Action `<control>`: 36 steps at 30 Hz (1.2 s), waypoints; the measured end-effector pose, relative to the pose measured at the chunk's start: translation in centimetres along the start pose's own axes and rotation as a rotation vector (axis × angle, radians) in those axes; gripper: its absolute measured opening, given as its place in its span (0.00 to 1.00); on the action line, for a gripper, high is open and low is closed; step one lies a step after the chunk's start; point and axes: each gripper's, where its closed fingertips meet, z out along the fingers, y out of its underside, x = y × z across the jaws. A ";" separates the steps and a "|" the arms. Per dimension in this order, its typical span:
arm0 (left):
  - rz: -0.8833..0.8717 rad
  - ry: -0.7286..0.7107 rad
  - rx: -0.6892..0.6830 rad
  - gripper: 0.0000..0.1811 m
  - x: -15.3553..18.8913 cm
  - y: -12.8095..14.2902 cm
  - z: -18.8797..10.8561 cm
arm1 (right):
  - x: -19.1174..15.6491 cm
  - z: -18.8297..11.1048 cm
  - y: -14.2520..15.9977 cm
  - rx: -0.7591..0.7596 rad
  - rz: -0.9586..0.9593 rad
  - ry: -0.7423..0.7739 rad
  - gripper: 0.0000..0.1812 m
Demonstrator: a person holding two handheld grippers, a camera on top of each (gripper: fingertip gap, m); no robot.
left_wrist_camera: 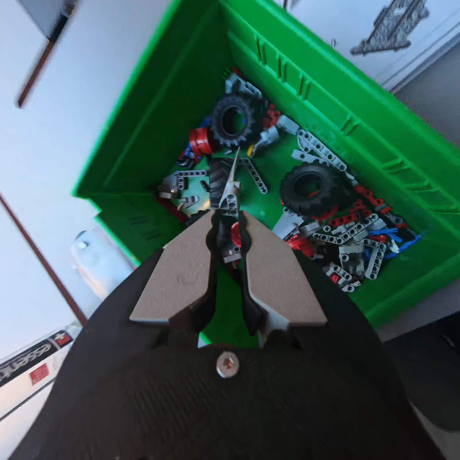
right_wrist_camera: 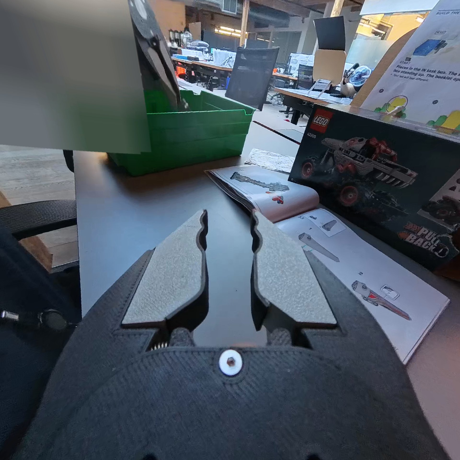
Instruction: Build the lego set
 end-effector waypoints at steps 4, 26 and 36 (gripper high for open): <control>-0.047 -0.074 0.132 0.08 -1.1 -1.3 -3.2 | -0.1 0.1 0.1 -0.005 0.021 -0.017 0.17; 0.030 0.214 0.691 0.07 16.2 -8.9 -10.9 | -2.9 1.3 -0.1 -0.022 -0.006 -0.131 0.17; 0.080 0.561 0.860 0.07 30.3 -11.6 -9.3 | -4.2 0.4 -4.2 0.173 0.229 -0.343 0.29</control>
